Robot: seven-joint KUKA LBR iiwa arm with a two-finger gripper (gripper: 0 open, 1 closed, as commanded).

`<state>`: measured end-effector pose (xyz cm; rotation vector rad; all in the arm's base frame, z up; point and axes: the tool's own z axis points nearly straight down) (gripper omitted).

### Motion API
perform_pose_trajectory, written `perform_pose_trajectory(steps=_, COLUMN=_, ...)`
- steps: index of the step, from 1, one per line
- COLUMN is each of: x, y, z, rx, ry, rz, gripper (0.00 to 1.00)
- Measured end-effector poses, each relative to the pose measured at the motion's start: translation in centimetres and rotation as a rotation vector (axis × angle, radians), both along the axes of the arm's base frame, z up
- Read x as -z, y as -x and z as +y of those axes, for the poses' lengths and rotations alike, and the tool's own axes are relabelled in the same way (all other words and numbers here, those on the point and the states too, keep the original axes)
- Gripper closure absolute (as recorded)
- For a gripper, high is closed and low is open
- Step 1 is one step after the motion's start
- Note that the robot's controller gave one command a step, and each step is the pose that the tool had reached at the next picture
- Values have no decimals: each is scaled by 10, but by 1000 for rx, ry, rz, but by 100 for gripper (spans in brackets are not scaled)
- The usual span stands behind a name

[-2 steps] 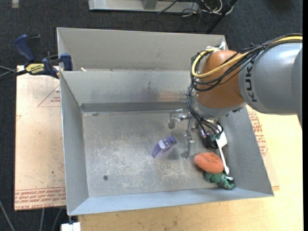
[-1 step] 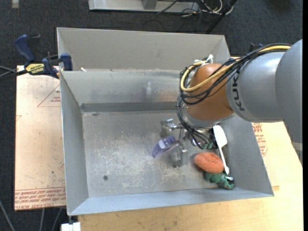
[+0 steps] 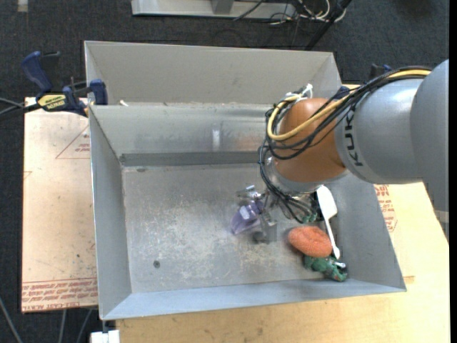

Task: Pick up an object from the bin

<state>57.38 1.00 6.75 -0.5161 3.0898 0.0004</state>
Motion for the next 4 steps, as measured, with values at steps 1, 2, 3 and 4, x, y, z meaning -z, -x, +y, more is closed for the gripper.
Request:
perform_pose_trajectory(steps=1, x=-1, y=0, z=-1, rx=-8, ry=0, rz=0, gripper=100)
perform_pose_trajectory(steps=2, x=-2, y=26, z=-16, rx=-102, ry=0, rz=0, gripper=100)
perform_pose_trajectory(steps=3, x=-2, y=26, z=-16, rx=-102, ry=0, rz=0, gripper=100)
perform_pose_trajectory(steps=4, x=-8, y=28, z=-16, rx=-103, ry=-1, rz=6, gripper=100)
